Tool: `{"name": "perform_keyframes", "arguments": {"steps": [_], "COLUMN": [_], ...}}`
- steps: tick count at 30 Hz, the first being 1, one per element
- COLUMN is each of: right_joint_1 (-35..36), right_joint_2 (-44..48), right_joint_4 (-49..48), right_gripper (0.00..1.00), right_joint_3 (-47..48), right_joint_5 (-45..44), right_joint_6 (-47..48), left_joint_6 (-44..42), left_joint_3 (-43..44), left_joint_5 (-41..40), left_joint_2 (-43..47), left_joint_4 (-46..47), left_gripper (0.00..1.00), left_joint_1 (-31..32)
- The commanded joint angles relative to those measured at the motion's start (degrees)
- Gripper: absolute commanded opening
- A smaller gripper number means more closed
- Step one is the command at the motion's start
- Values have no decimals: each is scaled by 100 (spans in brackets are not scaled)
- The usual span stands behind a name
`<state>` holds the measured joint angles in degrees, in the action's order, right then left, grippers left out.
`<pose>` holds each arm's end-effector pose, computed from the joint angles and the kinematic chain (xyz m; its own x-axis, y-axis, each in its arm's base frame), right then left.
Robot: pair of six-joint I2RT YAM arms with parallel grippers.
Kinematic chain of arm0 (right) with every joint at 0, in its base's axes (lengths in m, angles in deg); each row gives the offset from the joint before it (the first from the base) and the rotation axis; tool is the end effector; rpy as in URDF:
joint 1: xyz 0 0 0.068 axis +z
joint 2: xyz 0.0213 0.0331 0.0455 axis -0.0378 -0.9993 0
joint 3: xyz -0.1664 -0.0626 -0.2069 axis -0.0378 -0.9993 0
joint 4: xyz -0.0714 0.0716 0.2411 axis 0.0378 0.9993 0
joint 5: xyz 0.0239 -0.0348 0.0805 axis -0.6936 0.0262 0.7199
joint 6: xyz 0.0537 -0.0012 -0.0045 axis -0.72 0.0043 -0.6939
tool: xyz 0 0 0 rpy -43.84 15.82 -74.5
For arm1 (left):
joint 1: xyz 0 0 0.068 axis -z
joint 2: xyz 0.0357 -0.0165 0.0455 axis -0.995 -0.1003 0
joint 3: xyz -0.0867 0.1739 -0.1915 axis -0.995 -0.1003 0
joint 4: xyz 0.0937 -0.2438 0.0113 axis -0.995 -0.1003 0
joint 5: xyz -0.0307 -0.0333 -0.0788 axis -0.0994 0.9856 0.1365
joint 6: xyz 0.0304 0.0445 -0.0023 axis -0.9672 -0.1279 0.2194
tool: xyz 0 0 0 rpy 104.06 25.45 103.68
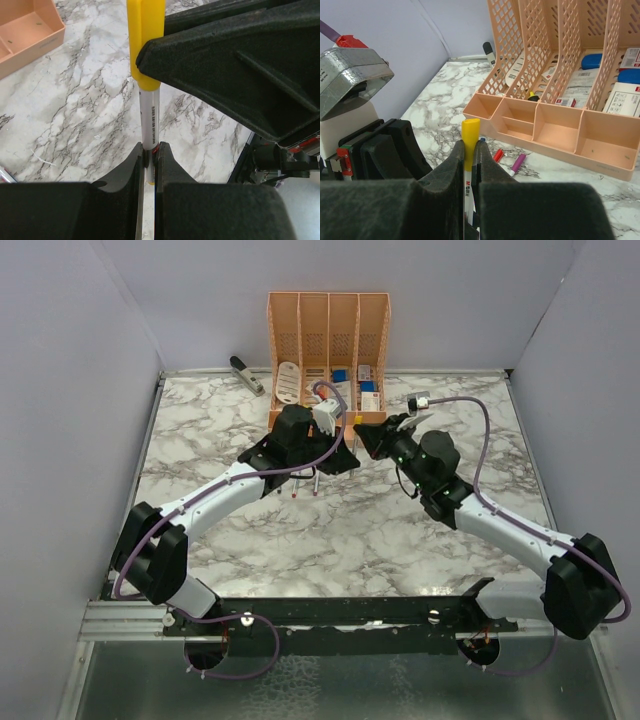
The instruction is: Insert the pens into the pen caps
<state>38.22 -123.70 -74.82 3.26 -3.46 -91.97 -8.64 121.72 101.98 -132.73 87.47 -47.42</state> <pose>0.2382 0.1718 0.3031 -0.2612 0.3416 -0.9028 -0.4934 0.7566 0.4290 0.2720 -0.2224 0.3011 -0.6326 -0.0153 -0.7743 0.6470 0.5390 -0.5393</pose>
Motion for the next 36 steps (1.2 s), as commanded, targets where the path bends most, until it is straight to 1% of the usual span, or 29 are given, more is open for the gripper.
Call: {"name": "perform_keyframes", "arguments": {"steps": [1,6,14,22,24,27,31,33,36], "right_joint_1": [364,536,684,684,684,684,684,684,684], "right_joint_2": [-310,-529,-711,-762,-796,-726,-463,-329,-134], "right_joint_4": [1293,1440,1568,1773,1862,1868,1900,1929,2056], "right_gripper": [1,1,1,2,14,26,48,51,52], "right_joint_3": [-157,-42,62,465,656,826,1011,1071,1117], "right_joint_5": [593,465,232,-319,-470,-700,-1257,-1556,-2013], "right_joint_6": [198,298,366,537,534,549,633,696,803], "left_joint_6": [-73,-105,-248,-201,-180,-149,-166,-186,-258], "left_joint_3": [618,756,842,425,285,50,-124,-91,207], "left_joint_5": [-815,-896,-1033,-987,-923,-896,-928,-951,-958], "left_joint_2": [94,58,57,73,38,-37,-207,-383,-882], "left_joint_4": [1160,1180,924,546,390,77,-400,-677,-1250], "left_gripper": [0,0,0,0,0,0,0,0,0], "left_joint_1": [-118,-118,-155,-157,-157,-157,-157,-157,-165]}}
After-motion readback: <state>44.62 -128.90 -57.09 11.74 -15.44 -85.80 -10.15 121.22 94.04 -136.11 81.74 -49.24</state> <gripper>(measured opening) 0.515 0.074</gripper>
